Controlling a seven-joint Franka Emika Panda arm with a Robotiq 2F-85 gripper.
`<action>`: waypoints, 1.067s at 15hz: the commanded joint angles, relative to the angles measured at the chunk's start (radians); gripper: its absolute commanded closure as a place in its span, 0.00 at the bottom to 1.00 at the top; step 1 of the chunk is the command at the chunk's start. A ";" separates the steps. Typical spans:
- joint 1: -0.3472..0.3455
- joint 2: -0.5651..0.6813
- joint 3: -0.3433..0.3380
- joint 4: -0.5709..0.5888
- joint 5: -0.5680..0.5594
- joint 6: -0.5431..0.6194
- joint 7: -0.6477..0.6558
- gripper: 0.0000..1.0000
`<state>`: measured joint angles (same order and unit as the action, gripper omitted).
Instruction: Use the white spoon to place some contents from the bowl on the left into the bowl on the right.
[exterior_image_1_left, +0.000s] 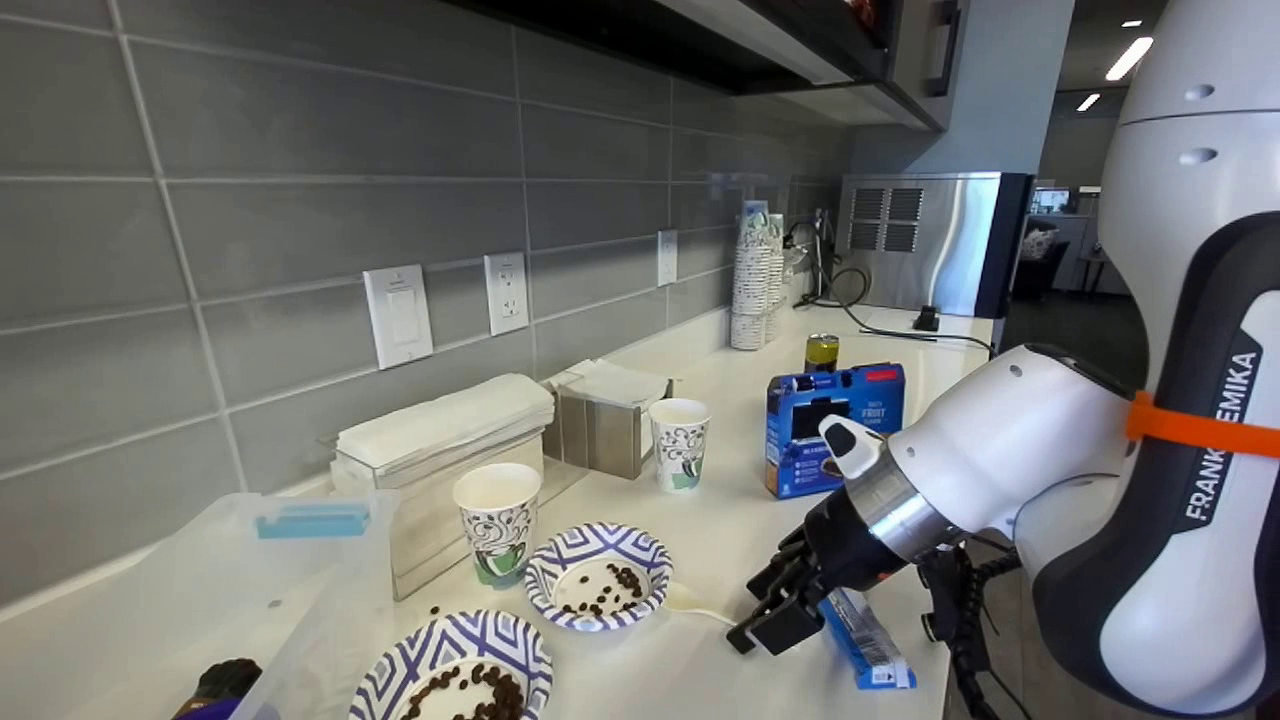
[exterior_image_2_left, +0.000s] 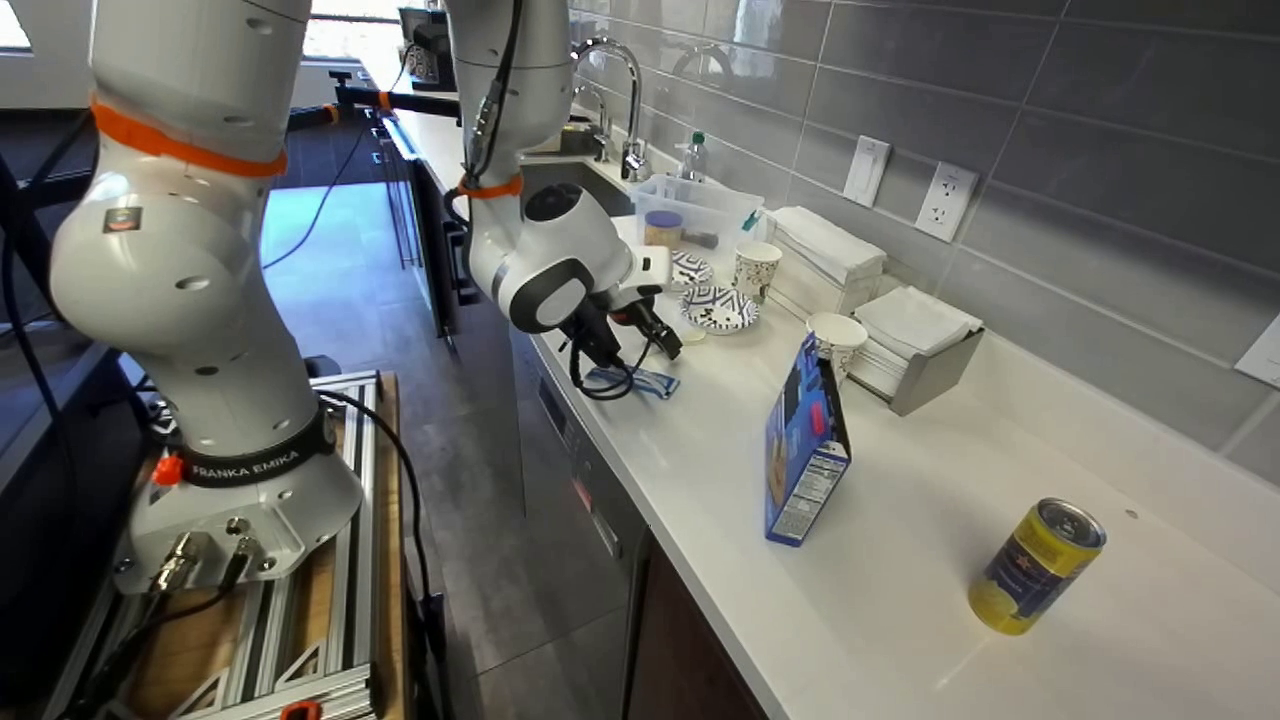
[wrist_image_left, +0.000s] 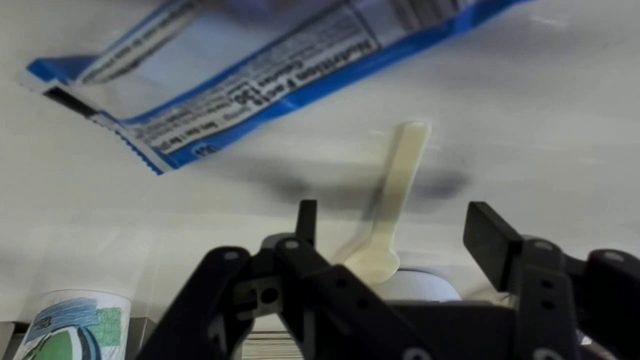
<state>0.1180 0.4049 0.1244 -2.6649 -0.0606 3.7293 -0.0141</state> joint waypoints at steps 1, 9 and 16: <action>-0.035 0.060 0.017 0.033 -0.057 0.054 0.023 0.32; -0.053 0.089 0.020 0.045 -0.086 0.089 0.023 0.98; -0.014 -0.054 0.034 -0.022 0.001 -0.081 0.063 0.97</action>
<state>0.0871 0.4351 0.1347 -2.6396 -0.0983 3.7550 -0.0010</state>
